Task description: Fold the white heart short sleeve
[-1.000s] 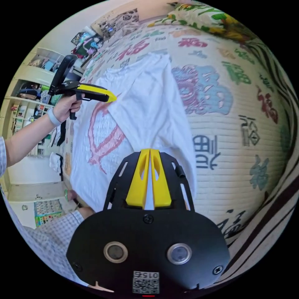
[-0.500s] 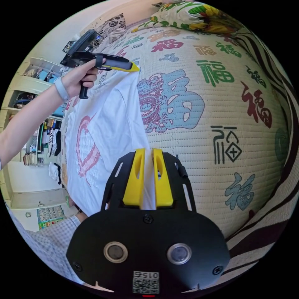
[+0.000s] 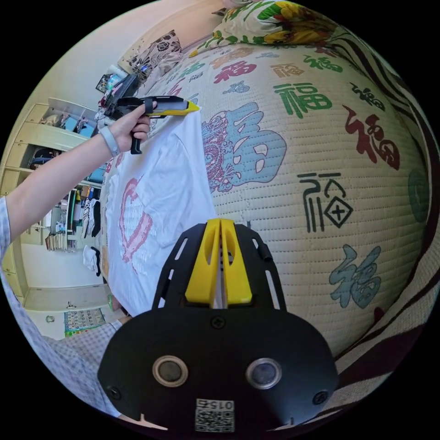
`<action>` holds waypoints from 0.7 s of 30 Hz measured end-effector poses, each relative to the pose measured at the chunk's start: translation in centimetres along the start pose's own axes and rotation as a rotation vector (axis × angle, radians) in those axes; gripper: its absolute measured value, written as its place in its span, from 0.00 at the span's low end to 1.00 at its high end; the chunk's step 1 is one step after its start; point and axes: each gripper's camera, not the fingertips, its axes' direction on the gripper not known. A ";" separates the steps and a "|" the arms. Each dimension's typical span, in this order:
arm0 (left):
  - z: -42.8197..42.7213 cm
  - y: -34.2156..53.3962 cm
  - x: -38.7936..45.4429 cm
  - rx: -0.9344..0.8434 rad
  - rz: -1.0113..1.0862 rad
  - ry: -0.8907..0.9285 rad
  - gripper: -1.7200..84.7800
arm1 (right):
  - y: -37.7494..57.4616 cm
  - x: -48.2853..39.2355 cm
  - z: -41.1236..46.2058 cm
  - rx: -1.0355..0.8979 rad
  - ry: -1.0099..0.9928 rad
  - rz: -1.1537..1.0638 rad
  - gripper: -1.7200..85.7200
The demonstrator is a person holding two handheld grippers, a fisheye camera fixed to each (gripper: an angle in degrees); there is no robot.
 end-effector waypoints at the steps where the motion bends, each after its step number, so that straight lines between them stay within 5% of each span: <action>1: -0.9 0.1 0.4 0.005 0.005 0.027 0.02 | 0.2 0.1 -0.4 0.023 0.009 0.018 0.01; 7: -7.2 3.7 5.7 -0.014 0.122 -0.112 0.03 | 0.9 -2.8 -3.0 0.130 0.002 -0.049 0.02; 14: -5.4 12.0 10.1 -0.173 0.150 -0.206 0.03 | -1.0 -8.3 3.0 0.031 0.080 -0.161 0.01; 21: -6.8 15.3 10.2 -0.128 0.118 -0.220 0.01 | -1.2 -8.5 6.9 -0.047 0.160 -0.130 0.01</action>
